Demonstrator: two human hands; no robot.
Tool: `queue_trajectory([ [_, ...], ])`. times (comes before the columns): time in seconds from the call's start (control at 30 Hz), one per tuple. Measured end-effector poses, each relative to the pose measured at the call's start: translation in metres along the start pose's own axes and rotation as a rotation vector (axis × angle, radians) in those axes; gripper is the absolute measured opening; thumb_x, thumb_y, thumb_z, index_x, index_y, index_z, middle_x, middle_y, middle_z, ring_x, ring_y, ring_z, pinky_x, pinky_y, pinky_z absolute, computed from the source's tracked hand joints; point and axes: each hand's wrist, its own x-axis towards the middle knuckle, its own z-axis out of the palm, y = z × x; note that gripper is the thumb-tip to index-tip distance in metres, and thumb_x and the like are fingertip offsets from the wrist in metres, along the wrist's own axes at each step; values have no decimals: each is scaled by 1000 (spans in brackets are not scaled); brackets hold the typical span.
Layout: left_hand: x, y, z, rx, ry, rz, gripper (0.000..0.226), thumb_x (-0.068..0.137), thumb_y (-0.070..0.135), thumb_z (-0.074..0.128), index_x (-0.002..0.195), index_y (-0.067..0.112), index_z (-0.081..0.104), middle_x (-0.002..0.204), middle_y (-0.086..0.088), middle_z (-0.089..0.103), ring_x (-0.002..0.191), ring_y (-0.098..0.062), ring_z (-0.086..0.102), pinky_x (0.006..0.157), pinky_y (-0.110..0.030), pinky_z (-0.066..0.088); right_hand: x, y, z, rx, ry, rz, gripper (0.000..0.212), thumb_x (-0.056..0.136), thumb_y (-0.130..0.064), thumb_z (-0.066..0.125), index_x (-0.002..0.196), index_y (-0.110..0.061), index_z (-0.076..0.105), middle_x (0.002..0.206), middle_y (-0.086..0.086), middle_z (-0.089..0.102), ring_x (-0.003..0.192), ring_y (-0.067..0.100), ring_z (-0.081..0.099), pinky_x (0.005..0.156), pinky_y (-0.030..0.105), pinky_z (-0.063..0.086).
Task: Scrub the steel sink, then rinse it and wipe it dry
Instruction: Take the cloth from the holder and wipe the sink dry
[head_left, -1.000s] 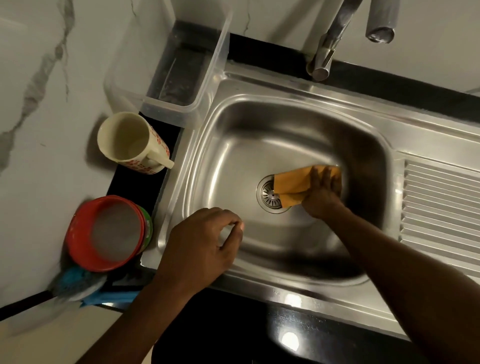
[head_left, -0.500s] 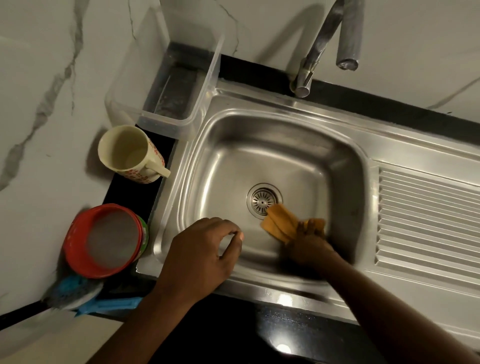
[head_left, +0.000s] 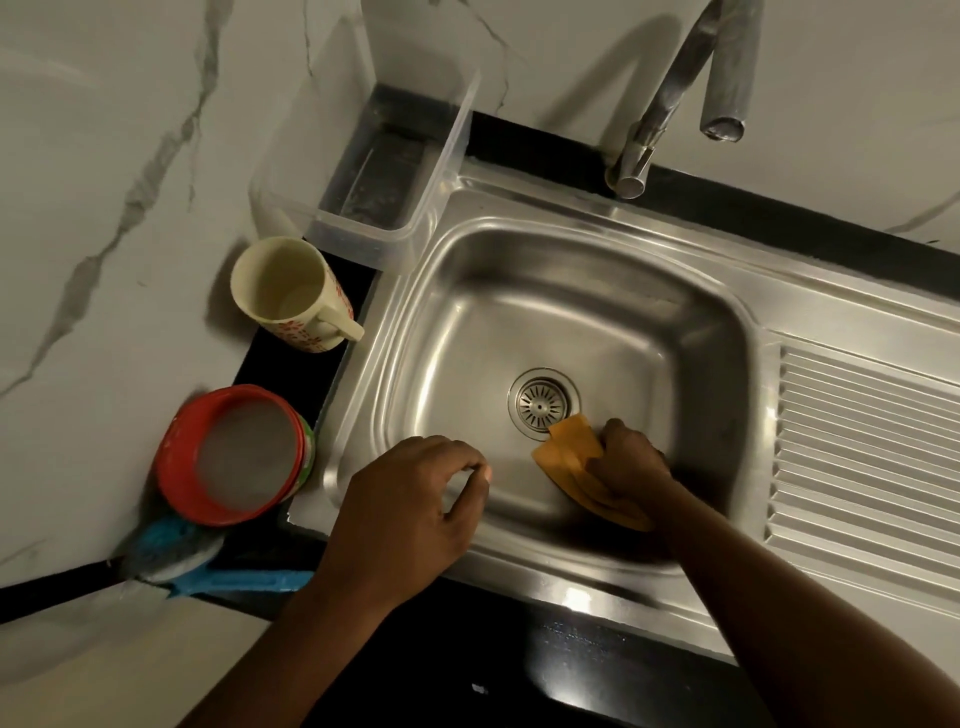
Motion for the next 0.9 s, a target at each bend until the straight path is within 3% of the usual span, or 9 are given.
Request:
queue_trajectory([
  [0.1,-5,5,2,7,6,-7,15,99,37,63,99,28,75,93,17,71,89,-4,66,76,-33,58,-2,1,-2,-14,-53,-100,19,86,-30,68,101,-21,60,105,6,66,93,26,62,76,33,48],
  [0.23,-10,15,10,20,27,-4,17,100,39,61,100,29,74,93,17,71,88,-4,65,76,-32,58,-13,2,-10,-37,-16,-304,34,88,-36,71,116,-18,62,115,8,63,103,29,64,77,32,45],
  [0.43,-14,39,23,52,31,-15,22,98,46,56,100,32,73,93,18,70,89,-3,63,76,-28,57,-51,2,-29,10,81,-436,35,95,-38,67,123,-20,54,108,9,71,95,31,67,71,33,42],
  [0.53,-8,47,27,12,37,-55,27,98,48,58,110,30,74,102,18,72,96,-1,65,81,-28,58,-77,-1,-41,210,152,-478,41,92,-38,70,128,-24,55,108,6,73,94,27,69,77,37,51],
  [0.67,-1,59,27,-114,17,-191,50,97,58,64,138,30,65,129,17,67,114,-1,63,95,-28,56,-118,-6,-66,519,140,-588,56,86,-56,70,134,-33,55,114,-7,73,99,13,72,86,44,61],
  [0.73,2,66,25,-203,-21,-306,65,95,65,64,150,32,54,141,17,58,126,-3,58,103,-30,52,-139,-8,-82,662,86,-659,53,90,-47,72,137,-28,56,120,-6,73,107,12,71,93,44,61],
  [0.8,4,74,18,-289,-36,-393,73,92,70,63,153,31,50,145,17,56,131,-5,57,106,-33,50,-162,-8,-100,768,-4,-732,45,98,-23,70,141,-24,54,124,-2,72,114,17,70,95,42,60],
  [0.9,6,89,3,-596,8,-488,69,83,71,74,135,26,67,126,8,74,117,-13,70,98,-35,58,-195,-10,-126,850,-115,-840,51,101,-10,64,146,-27,47,126,3,71,116,24,70,89,46,62],
])
